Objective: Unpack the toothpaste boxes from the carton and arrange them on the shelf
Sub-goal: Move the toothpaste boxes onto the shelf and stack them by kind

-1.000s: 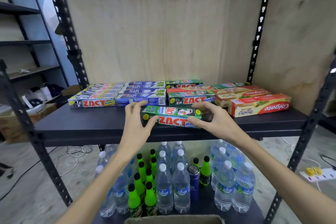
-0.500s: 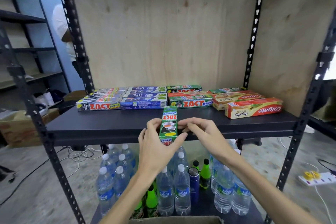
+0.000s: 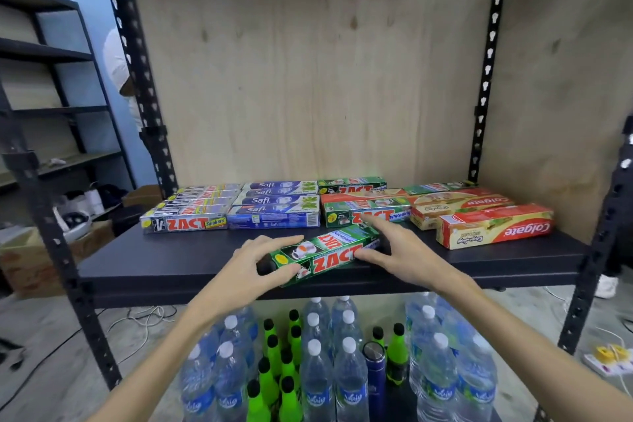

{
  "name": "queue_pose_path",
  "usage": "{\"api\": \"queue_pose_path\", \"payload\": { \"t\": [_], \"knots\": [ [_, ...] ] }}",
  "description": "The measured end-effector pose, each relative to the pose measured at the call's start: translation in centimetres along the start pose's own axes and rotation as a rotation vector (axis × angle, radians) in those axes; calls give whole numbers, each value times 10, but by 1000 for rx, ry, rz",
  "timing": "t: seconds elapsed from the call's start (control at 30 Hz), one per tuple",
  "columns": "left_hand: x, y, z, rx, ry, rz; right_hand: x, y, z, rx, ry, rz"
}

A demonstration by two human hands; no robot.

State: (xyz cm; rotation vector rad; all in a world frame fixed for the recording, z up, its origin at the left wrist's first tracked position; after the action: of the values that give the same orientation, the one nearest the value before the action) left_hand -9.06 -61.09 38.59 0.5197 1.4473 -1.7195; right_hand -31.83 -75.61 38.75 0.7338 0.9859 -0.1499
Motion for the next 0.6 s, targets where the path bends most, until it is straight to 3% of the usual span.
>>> {"api": "queue_pose_path", "payload": {
  "t": [0.17,0.33,0.6],
  "knots": [
    [-10,3,22,26,-129,-56,-16,-5,17,-45,-7,-66],
    [-19,-15,70,68,-224,-109,-58,-16,42,-31,-152,-120],
    [-9,-31,175,48,-241,-90,-102,-62,103,38,-146,-196]
  ]
}}
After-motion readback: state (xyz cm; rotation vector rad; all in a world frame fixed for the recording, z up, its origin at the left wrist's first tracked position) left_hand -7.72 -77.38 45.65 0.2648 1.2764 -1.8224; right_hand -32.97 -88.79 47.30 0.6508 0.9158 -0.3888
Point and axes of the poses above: each hand's wrist, its own z-axis towards the middle knuckle, its own x-axis out of the palm, y = z × x, the point moved 6 cm from there along z, towards the middle knuckle, and after that the axes turned 5 degrees about -x, right-handed, at the moved point
